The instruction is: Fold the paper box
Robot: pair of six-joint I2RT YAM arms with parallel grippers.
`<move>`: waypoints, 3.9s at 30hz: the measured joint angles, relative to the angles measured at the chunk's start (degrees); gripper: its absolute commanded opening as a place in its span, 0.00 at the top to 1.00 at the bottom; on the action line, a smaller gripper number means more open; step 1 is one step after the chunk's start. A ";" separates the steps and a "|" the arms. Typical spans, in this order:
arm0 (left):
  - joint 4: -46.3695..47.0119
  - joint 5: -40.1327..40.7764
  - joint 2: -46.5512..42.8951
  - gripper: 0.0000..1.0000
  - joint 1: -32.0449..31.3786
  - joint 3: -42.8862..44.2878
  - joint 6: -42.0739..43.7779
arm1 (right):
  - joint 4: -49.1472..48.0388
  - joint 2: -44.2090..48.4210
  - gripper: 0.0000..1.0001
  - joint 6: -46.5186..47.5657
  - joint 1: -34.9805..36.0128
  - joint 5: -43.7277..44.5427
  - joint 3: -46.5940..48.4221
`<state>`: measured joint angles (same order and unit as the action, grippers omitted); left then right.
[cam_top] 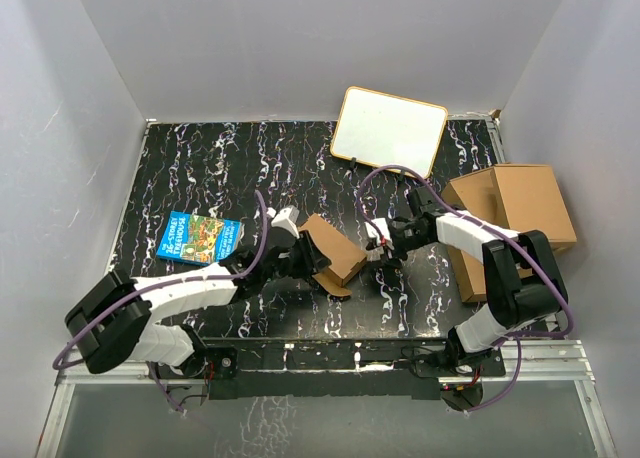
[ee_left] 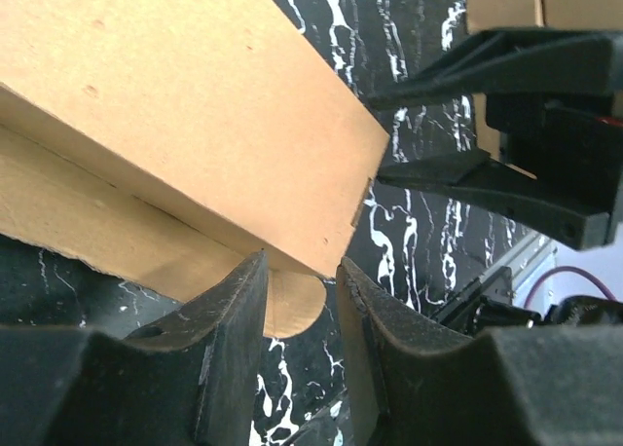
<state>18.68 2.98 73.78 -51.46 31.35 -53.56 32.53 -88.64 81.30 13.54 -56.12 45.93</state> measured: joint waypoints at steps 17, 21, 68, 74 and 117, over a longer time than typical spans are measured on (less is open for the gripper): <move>-9.07 -0.68 -10.03 0.52 2.27 1.07 11.78 | 6.78 3.89 0.52 11.19 3.61 2.47 -2.95; -2.12 -7.06 -21.99 0.50 2.25 -4.57 22.93 | 7.54 7.48 0.42 10.73 2.49 2.03 -2.95; 20.11 -4.44 4.24 0.59 -17.68 -9.97 69.90 | -18.86 -10.21 0.45 -71.38 -0.17 -4.87 5.42; 20.11 -3.39 7.32 0.67 -17.68 -8.63 70.23 | -18.88 -10.21 0.46 -71.84 0.07 -4.85 5.42; 23.43 1.14 11.56 1.00 -17.77 -7.98 67.89 | -19.19 -11.13 0.48 -74.14 1.07 -2.19 5.42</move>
<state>42.11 4.12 85.34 -69.23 23.38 14.33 13.34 -99.77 7.16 14.61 -58.30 51.35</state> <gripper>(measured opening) 0.016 0.523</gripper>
